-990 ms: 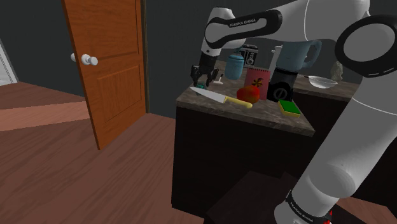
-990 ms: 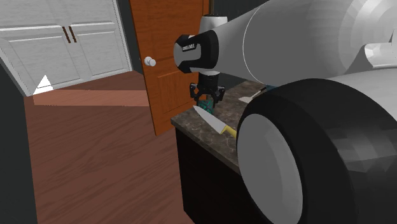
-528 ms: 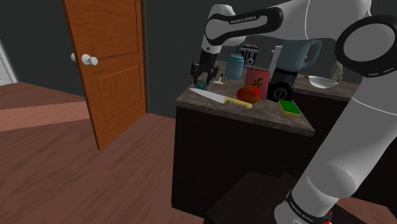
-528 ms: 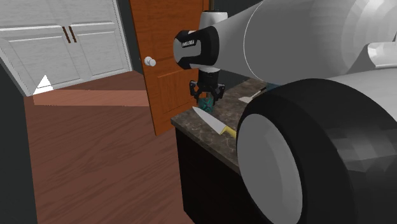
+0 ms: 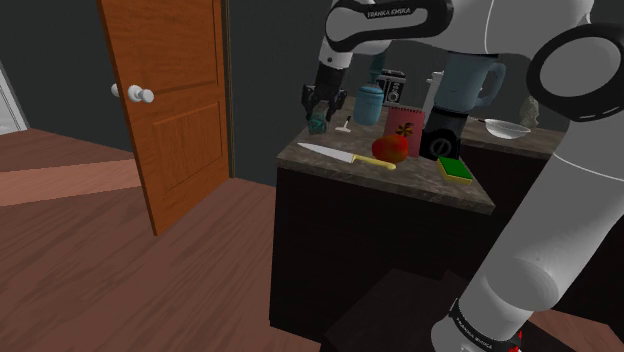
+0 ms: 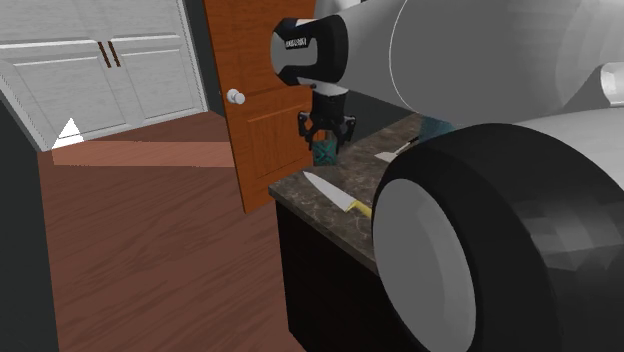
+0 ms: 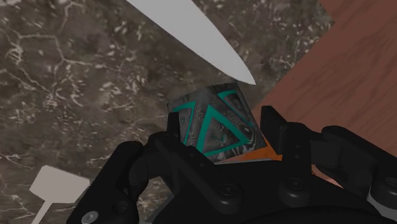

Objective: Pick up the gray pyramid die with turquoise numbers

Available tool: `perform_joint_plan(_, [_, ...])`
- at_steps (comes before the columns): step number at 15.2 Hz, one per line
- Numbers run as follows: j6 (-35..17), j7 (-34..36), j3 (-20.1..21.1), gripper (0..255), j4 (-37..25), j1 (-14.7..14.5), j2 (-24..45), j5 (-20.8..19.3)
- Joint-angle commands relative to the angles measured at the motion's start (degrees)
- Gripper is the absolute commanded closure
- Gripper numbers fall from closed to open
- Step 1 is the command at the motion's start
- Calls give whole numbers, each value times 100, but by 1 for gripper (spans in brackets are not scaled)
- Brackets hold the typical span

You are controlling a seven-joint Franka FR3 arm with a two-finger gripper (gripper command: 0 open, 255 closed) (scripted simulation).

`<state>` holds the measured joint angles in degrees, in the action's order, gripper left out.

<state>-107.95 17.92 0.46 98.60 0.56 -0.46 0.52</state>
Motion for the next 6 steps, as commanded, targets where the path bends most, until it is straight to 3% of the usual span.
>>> perform_joint_plan(1, [168, 7, 2, 255, -193, -2, 25, -2])
perform_joint_plan(6, [421, 9, 2, 255, -483, -2, 62, -3])
